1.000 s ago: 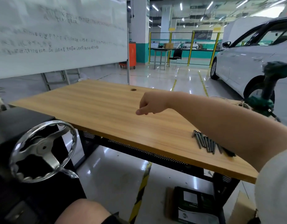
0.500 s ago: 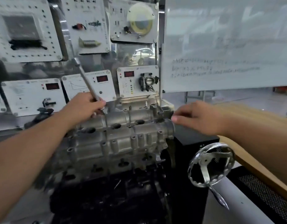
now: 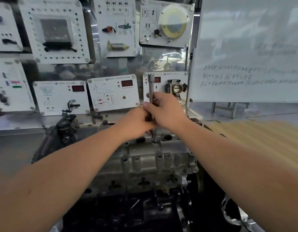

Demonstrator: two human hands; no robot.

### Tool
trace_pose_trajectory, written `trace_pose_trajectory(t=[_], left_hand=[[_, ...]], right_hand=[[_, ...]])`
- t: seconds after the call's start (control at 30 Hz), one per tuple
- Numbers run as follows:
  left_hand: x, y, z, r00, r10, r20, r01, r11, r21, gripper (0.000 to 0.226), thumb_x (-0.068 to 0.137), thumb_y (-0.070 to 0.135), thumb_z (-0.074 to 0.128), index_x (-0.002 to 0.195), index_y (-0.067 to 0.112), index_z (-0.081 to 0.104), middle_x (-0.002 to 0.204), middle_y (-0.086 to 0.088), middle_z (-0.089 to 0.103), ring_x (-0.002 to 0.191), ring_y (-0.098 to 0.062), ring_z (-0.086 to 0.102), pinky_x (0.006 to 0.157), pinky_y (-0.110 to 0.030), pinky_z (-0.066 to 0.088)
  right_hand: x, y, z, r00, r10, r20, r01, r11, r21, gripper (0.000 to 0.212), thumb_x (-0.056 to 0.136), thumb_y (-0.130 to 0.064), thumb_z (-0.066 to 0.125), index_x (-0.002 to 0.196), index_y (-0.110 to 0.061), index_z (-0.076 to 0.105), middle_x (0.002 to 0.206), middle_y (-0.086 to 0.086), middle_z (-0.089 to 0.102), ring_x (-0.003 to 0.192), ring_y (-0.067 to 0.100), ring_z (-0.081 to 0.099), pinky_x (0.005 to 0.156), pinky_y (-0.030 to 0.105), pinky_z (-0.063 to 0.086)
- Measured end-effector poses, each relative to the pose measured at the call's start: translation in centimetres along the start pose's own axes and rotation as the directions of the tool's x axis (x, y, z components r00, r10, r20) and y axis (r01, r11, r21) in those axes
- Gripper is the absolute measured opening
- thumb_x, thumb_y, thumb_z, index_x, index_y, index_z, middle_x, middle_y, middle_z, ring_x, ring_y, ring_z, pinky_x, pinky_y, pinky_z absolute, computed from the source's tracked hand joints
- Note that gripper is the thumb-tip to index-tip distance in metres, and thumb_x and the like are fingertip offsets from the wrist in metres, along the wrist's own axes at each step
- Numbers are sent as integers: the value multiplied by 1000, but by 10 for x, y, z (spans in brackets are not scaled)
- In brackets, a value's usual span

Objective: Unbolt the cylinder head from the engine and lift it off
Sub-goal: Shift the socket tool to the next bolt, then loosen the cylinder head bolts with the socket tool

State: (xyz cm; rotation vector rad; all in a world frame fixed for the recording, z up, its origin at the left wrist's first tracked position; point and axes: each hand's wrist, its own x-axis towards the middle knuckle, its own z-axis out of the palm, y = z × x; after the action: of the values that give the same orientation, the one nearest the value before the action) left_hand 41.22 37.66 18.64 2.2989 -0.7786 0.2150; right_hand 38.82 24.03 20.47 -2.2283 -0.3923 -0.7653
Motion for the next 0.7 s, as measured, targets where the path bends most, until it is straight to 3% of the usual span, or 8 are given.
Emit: trace_pose_trajectory(t=[0.13, 0.23, 0.33, 0.4, 0.47, 0.53, 0.57, 0.7], left_hand=[[0, -6, 6, 1000, 1, -10, -1, 999, 40, 11, 93, 29, 69, 83, 27, 68, 67, 13, 72, 61, 5, 68, 50, -9, 44], [2, -8, 11, 999, -8, -43, 9, 999, 32, 13, 93, 31, 71, 83, 22, 70, 67, 10, 73, 57, 3, 68, 47, -11, 45], [2, -9, 15, 999, -16, -32, 16, 1000, -9, 13, 93, 29, 71, 85, 19, 71, 68, 4, 74, 58, -2, 70, 51, -17, 53], [1, -9, 16, 1000, -3, -8, 4, 1000, 5, 12, 93, 30, 71, 82, 25, 69, 69, 6, 74, 63, -5, 72, 59, -24, 59], [0, -8, 16, 1000, -12, -10, 12, 1000, 0, 13, 92, 30, 70, 85, 20, 70, 69, 3, 75, 65, -8, 73, 60, -29, 61], [0, -9, 16, 999, -35, -31, 33, 998, -49, 17, 92, 30, 69, 88, 14, 71, 69, 1, 75, 62, -7, 73, 53, -23, 56], [-1, -9, 16, 998, -44, -43, 42, 997, -66, 17, 93, 31, 69, 90, 13, 70, 69, 2, 74, 58, -6, 71, 50, -18, 53], [0, -10, 15, 997, -53, -47, 50, 996, -68, 17, 93, 30, 69, 95, 13, 71, 72, 1, 75, 60, -5, 72, 51, -18, 54]], right_hand=[[1, 12, 2, 1000, -22, 23, 21, 1000, 13, 28, 95, -25, 68, 71, -17, 55, 55, -7, 48, 51, 4, 43, 51, 23, 31], [1, 17, 2, 1000, -19, 19, 17, 995, 97, 15, 95, -22, 69, 83, -12, 66, 49, -12, 53, 48, -2, 48, 50, 15, 33], [-1, 22, 2, 998, -44, 38, 37, 988, 150, 17, 95, -18, 68, 79, -21, 63, 44, -24, 52, 45, -6, 48, 50, 10, 36], [-4, 25, 3, 998, -44, 40, 37, 983, 181, 9, 95, -19, 68, 88, -13, 70, 48, -20, 56, 47, -3, 48, 51, 12, 37], [-7, 25, 5, 999, -49, 3, 47, 975, 217, 17, 95, -20, 69, 97, -3, 71, 59, -5, 64, 56, 4, 50, 59, 25, 44], [-8, 24, 7, 998, -53, -31, 59, 970, 236, 22, 95, -21, 69, 96, 1, 70, 67, 14, 66, 62, 11, 49, 63, 34, 45], [-8, 22, 7, 998, -58, -39, 66, 968, 244, 23, 95, -21, 68, 94, 2, 68, 64, 14, 62, 61, 11, 47, 62, 34, 43], [-7, 23, 8, 998, -46, -44, 56, 967, 247, 19, 96, -20, 67, 85, -4, 68, 50, -14, 52, 50, 2, 43, 53, 16, 35]])
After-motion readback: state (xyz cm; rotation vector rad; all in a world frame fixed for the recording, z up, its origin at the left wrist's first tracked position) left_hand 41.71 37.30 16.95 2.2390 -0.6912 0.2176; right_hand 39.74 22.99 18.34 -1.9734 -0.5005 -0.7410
